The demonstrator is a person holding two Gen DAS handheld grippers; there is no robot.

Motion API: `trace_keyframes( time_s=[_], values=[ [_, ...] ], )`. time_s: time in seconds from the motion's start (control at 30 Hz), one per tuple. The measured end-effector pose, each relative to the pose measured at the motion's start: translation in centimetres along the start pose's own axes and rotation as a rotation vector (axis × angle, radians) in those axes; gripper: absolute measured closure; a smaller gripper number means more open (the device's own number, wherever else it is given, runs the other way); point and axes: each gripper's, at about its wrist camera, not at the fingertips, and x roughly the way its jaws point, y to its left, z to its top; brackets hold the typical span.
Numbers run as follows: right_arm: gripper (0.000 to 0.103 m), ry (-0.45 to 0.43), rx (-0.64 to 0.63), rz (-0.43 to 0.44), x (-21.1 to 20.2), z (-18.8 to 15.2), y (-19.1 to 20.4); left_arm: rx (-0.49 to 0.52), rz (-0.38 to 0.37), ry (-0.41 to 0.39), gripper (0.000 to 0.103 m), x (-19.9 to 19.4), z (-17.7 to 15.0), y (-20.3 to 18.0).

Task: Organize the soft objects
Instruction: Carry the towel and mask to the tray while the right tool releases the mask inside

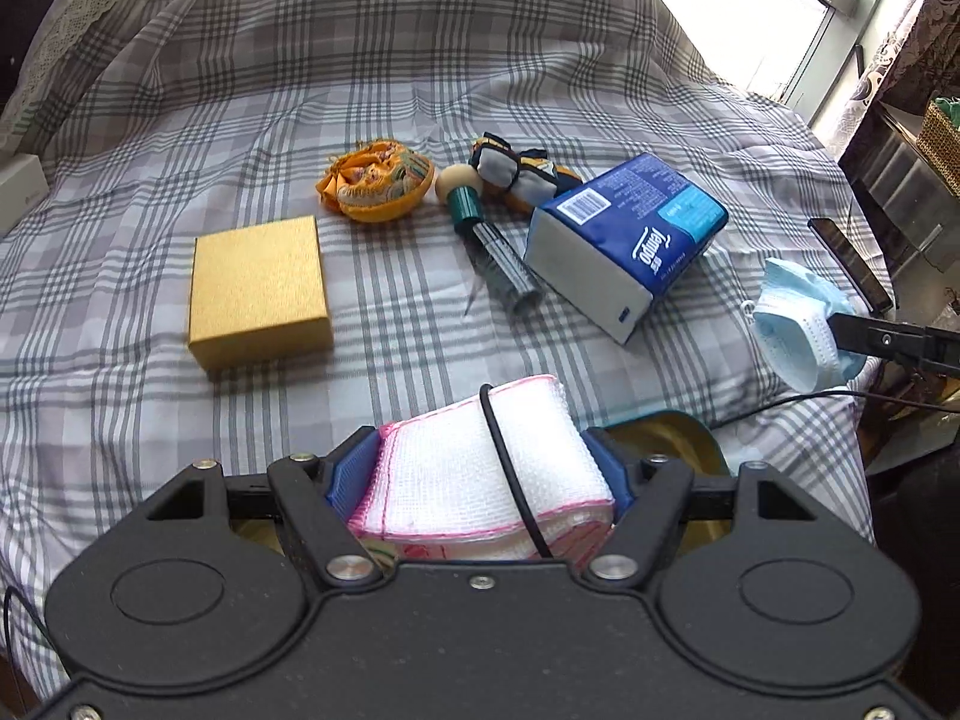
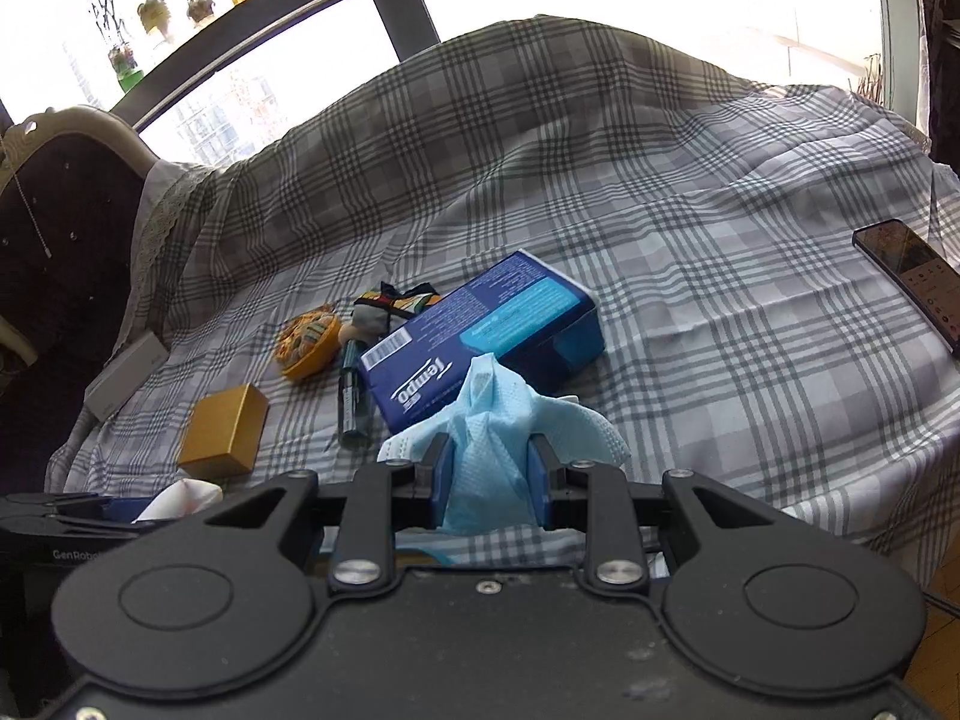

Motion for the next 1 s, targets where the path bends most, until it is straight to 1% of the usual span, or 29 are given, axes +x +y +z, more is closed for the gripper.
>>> trace_keyframes(
  time_s=[0.13, 0.23, 0.37, 0.4, 0.47, 0.5, 0.63, 0.67, 0.7, 0.8, 0.9, 1.0],
  values=[
    [0.077, 0.090, -0.060, 0.061, -0.6, -2.2, 2.9, -0.024, -0.015, 0.040, 0.035, -0.5, -2.3, 0.8],
    [0.077, 0.157, -0.107, 0.100, -0.8, -3.9, 4.9, -0.028, -0.012, 0.062, 0.035, -0.7, -3.8, 1.1],
    [0.076, 0.234, -0.151, 0.143, -0.1, -5.7, 7.1, -0.059, -0.022, 0.073, 0.034, -1.4, -5.4, 2.0],
    [0.074, 0.244, -0.159, 0.147, 0.0, -6.0, 7.5, -0.068, -0.024, 0.074, 0.034, -1.5, -5.6, 2.2],
    [0.072, 0.258, -0.164, 0.148, 0.3, -6.4, 8.1, -0.083, -0.020, 0.073, 0.033, -1.6, -5.9, 2.4],
    [0.065, 0.265, -0.166, 0.148, 0.4, -6.5, 8.3, -0.087, -0.016, 0.072, 0.033, -1.6, -6.1, 2.5],
    [0.060, 0.277, -0.184, 0.147, 0.9, -6.8, 8.8, -0.094, -0.006, 0.063, 0.032, -1.9, -6.5, 2.8],
    [0.055, 0.278, -0.187, 0.145, 1.0, -6.8, 8.8, -0.098, -0.007, 0.060, 0.032, -2.0, -6.5, 2.8],
    [0.053, 0.276, -0.191, 0.141, 0.9, -6.8, 8.8, -0.101, -0.009, 0.056, 0.032, -2.0, -6.6, 2.9],
    [0.053, 0.264, -0.207, 0.128, 0.9, -6.7, 8.8, -0.106, -0.002, 0.051, 0.032, -2.1, -6.6, 2.8],
    [0.053, 0.264, -0.202, 0.128, 1.0, -6.5, 8.6, -0.094, 0.021, 0.048, 0.032, -2.1, -6.6, 2.7],
    [0.053, 0.262, -0.201, 0.125, 1.1, -6.4, 8.4, -0.088, 0.020, 0.052, 0.032, -2.1, -6.8, 2.6]
  ],
)
